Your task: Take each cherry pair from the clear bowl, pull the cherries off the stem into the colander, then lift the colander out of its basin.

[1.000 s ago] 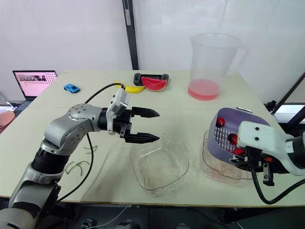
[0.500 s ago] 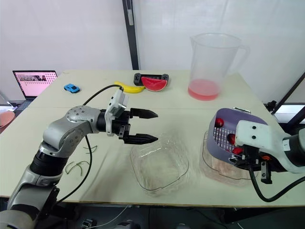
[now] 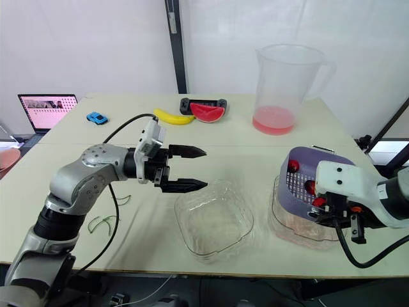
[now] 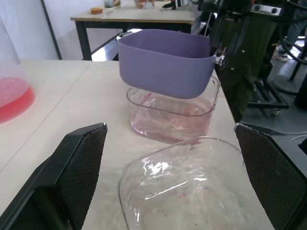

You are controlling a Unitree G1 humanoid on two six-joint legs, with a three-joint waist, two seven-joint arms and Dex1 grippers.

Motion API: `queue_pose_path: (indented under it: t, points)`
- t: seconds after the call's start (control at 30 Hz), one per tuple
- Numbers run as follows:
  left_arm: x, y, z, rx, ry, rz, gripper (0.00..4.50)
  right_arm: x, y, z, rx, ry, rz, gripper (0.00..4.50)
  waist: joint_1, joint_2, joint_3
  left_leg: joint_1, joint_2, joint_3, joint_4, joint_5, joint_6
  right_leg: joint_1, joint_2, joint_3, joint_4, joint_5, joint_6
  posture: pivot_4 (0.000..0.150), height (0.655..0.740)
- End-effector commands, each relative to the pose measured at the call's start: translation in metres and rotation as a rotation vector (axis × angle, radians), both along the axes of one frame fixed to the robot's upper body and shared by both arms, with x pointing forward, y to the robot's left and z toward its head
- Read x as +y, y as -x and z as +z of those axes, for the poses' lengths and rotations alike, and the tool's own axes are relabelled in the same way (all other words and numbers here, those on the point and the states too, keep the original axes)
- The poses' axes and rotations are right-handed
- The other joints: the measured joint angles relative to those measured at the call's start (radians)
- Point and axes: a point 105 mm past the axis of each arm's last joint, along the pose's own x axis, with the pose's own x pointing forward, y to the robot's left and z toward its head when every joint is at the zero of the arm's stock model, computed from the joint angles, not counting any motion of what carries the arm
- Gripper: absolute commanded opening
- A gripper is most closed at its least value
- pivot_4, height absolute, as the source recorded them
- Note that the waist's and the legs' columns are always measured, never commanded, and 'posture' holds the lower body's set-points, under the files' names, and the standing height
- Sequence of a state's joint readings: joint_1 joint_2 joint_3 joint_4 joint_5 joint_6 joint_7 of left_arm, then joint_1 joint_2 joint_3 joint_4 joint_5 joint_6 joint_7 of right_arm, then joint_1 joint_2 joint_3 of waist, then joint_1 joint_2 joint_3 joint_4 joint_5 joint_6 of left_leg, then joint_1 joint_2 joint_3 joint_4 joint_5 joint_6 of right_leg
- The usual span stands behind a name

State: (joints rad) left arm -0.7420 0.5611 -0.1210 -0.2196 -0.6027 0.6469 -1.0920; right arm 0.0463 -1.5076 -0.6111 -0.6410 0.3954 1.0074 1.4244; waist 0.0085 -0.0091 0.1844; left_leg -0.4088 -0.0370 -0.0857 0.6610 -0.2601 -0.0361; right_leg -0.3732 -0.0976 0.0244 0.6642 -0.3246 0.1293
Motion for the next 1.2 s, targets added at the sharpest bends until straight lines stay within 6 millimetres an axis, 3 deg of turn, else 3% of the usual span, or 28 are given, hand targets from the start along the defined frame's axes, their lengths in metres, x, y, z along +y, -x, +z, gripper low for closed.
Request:
queue_pose_path:
  t: [0.03,0.2,0.4,0.5,0.67,0.83,0.9,1.07,1.2]
  points:
    - [0.007,0.004,0.01,-0.025,0.039,0.018,4.5,0.002,0.0,0.007,-0.02,0.008,0.016,0.21,0.0,0.0,0.0,0.0,0.0,0.0,0.0,0.0,0.0,0.0,0.0,0.0,0.0,0.0,0.0,0.15,0.74]
    - [0.015,-0.002,0.006,-0.018,0.06,0.078,4.5,-0.001,-0.006,0.002,-0.03,0.01,0.017,0.21,0.0,0.0,0.0,0.0,0.0,0.0,0.0,0.0,0.0,0.0,0.0,0.0,0.0,0.0,0.0,0.15,0.74]
    - [0.036,-0.004,0.0,0.026,0.087,0.151,4.5,0.006,-0.035,0.028,-0.164,0.04,0.133,0.21,-0.016,0.004,0.002,0.0,0.001,0.0,-0.001,0.0,0.0,-0.001,0.0,0.0,0.0,0.0,0.0,0.15,0.74]
    - [0.051,-0.005,-0.013,0.03,0.05,0.226,4.5,0.017,-0.062,0.034,-0.216,0.082,0.263,0.21,-0.031,0.004,0.002,0.001,0.001,0.001,-0.004,0.0,0.0,-0.002,-0.001,0.001,-0.001,0.0,0.0,0.15,0.74]
    - [0.061,0.002,-0.028,0.035,0.048,0.348,4.5,0.057,-0.123,0.045,-0.239,0.119,0.441,0.21,-0.054,0.001,0.005,0.003,-0.001,0.001,-0.011,0.003,-0.005,-0.003,0.0,0.002,-0.002,0.0,0.0,0.15,0.74]
    - [0.071,0.013,-0.035,0.039,0.056,0.455,4.5,0.08,-0.153,0.03,-0.168,0.093,0.544,0.21,-0.044,0.0,0.005,-0.013,0.0,0.0,-0.011,0.008,-0.014,-0.022,-0.002,0.001,0.002,0.0,-0.001,0.15,0.74]
    - [0.081,0.021,-0.036,0.035,0.05,0.52,4.5,0.087,-0.164,0.012,-0.12,0.105,0.571,0.21,-0.048,0.0,0.005,-0.018,-0.001,0.0,-0.01,0.008,-0.014,-0.026,-0.003,0.001,0.002,0.0,-0.001,0.15,0.74]
    - [0.078,0.032,-0.033,0.03,0.061,0.565,4.5,0.085,-0.181,-0.024,-0.073,0.201,0.591,0.21,-0.046,0.0,0.005,-0.018,-0.002,0.0,-0.009,0.01,-0.016,-0.026,-0.004,0.001,0.003,0.001,-0.001,0.15,0.74]
    - [0.081,0.035,-0.029,0.022,0.065,0.607,4.5,0.09,-0.183,-0.044,-0.029,0.19,0.615,0.21,-0.05,0.0,0.005,-0.016,-0.001,0.0,-0.008,0.011,-0.018,-0.025,-0.002,0.001,0.006,0.001,-0.002,0.15,0.74]
